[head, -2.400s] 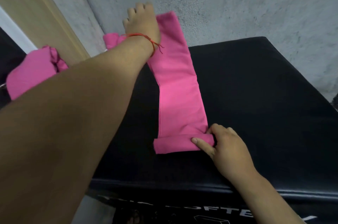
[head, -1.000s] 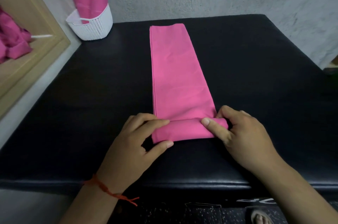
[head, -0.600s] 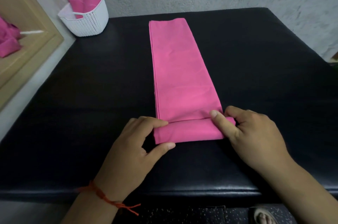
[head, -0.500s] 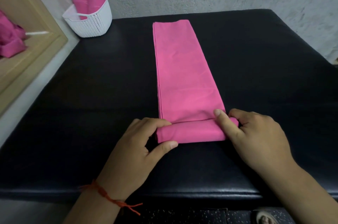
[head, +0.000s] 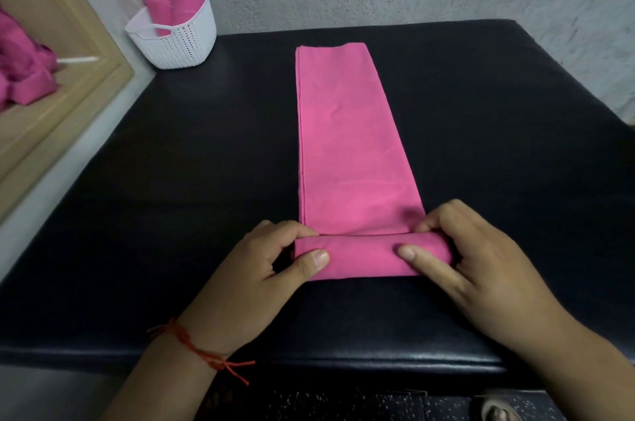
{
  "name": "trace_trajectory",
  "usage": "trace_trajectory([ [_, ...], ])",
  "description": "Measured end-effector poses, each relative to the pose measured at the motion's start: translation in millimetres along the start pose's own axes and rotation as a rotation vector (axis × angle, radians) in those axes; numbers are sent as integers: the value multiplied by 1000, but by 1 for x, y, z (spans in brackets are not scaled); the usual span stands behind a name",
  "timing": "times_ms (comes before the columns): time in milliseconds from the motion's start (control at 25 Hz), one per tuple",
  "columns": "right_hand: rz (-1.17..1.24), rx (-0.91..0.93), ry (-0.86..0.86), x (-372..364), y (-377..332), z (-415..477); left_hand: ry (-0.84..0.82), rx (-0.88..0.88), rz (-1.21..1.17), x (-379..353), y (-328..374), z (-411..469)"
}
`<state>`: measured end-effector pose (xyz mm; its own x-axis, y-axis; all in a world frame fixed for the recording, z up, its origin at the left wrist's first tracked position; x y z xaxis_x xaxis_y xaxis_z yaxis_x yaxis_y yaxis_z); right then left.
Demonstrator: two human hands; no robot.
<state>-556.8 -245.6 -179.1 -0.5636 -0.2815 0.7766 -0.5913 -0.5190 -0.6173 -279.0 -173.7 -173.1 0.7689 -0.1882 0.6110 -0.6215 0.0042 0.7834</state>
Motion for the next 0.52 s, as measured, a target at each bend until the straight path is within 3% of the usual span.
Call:
trace_trajectory([
  [160,9,-51,38,0,0,9,61,-38,86,-3,3,5],
  [280,87,-112,68,-1,-3,12,173,-205,222,-4,10,2],
  [440,173,-195,167,-2,-5,13,107,-270,322,2,7,-1],
  [520,98,-142,224,-2,-8,12,100,-248,307,3,3,-1],
])
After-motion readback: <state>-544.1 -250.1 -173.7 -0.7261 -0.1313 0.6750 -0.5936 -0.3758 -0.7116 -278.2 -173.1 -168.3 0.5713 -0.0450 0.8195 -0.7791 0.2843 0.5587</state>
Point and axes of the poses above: each hand's wrist, its own z-axis towards the middle knuckle, its own x-axis out of the back of the hand, y = z × x, the point moved 2 cm from there along z, towards the middle knuckle, and after that the axes turned 12 degrees about -y, right-handed, at the moved point
